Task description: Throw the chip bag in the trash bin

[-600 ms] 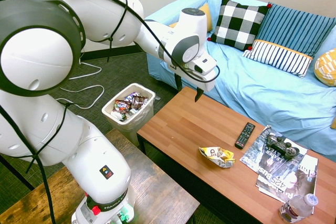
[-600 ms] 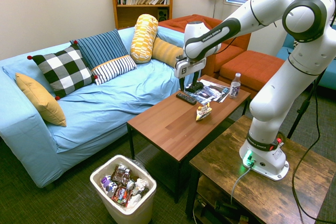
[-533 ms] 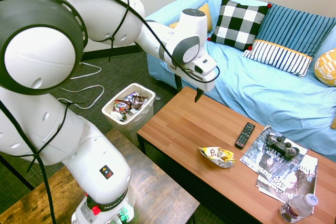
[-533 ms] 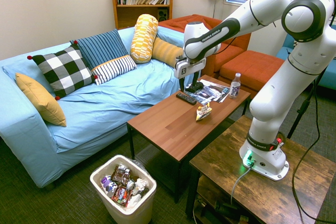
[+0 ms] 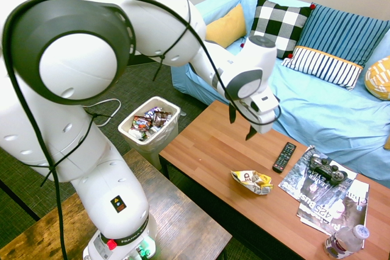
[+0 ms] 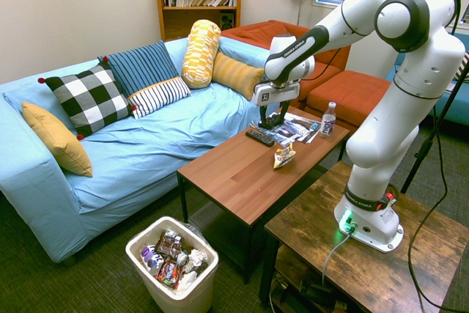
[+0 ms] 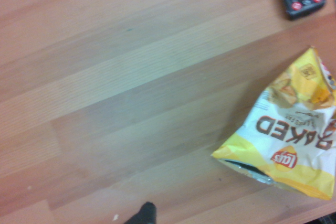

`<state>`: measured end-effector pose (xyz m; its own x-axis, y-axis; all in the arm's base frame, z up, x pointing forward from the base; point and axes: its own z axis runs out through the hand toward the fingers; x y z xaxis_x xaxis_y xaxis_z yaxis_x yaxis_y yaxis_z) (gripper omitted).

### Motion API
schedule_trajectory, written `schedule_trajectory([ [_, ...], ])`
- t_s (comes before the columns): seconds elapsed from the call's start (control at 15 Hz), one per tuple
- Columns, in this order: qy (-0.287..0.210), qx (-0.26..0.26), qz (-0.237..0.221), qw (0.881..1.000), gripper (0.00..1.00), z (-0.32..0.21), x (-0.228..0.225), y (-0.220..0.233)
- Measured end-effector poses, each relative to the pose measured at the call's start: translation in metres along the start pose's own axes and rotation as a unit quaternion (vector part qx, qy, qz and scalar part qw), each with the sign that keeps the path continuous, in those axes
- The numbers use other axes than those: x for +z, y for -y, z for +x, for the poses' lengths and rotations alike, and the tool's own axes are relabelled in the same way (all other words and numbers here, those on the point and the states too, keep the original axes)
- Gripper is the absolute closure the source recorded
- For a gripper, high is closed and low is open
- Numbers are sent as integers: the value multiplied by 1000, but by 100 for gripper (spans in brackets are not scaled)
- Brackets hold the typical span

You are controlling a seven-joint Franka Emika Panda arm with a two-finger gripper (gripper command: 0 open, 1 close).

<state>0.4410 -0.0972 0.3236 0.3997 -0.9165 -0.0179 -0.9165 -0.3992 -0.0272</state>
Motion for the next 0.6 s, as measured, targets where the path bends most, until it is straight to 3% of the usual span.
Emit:
schedule_trajectory([
  [0.27,19,90,-41,995,0,60,67,-25],
  [0.6,34,138,-93,986,0,96,144,-33],
])
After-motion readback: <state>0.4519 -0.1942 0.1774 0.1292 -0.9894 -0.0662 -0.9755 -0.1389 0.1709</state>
